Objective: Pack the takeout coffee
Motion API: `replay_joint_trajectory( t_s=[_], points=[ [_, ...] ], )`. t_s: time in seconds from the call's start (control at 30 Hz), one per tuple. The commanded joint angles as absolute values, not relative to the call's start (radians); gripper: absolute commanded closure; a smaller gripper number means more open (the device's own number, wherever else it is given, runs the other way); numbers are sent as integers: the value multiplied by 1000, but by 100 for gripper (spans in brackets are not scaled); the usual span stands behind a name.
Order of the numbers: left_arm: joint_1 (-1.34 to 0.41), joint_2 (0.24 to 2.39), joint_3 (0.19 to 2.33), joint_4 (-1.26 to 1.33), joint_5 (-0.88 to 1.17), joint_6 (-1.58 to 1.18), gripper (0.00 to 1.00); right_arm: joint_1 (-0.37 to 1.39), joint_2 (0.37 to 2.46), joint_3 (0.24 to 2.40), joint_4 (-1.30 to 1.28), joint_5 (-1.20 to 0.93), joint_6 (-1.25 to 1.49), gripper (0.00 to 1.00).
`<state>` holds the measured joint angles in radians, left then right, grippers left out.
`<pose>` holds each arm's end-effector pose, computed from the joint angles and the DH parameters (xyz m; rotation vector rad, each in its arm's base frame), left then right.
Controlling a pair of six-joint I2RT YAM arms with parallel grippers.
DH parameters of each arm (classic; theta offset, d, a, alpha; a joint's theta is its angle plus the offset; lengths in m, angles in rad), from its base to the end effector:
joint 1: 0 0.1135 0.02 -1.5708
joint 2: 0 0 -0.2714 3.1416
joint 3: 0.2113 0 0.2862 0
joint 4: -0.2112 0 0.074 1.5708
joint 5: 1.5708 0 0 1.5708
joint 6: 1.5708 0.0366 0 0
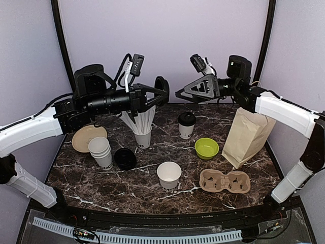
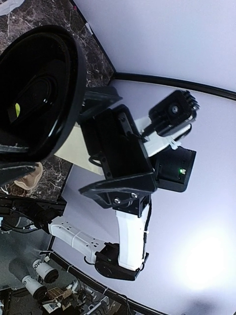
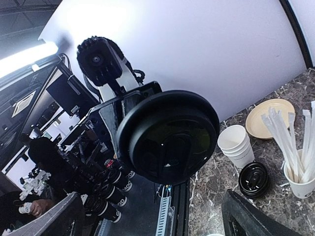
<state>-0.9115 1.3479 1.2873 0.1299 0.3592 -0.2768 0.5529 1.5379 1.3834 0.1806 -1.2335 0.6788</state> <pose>0.2048 -0.2853 0.4287 0.7970 1.4262 -1.2036 0.3077 0.2305 0.4033 -1.0316 1.6229 1.8218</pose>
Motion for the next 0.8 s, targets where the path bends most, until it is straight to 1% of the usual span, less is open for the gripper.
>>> replay_joint_trajectory(
  t_s=[0.0,0.13,0.27,0.6,0.77],
  points=[
    [-905,1341,1288,202,407,-293,95,589,1575,1392,251,-1235,734,2],
    [-904,1352,1290,204,433,-300,95,611,1599,1421,268,-1231,755,1],
    [-904,1366,1300,195,472,-302,94,627,1622,1433,356,-1241,834,2],
    [-904,1356,1287,189,462,-293,95,651,1637,1426,393,-1252,868,10],
    [-904,1361,1285,189,471,-298,95,652,1643,1414,467,-1259,929,13]
  ],
)
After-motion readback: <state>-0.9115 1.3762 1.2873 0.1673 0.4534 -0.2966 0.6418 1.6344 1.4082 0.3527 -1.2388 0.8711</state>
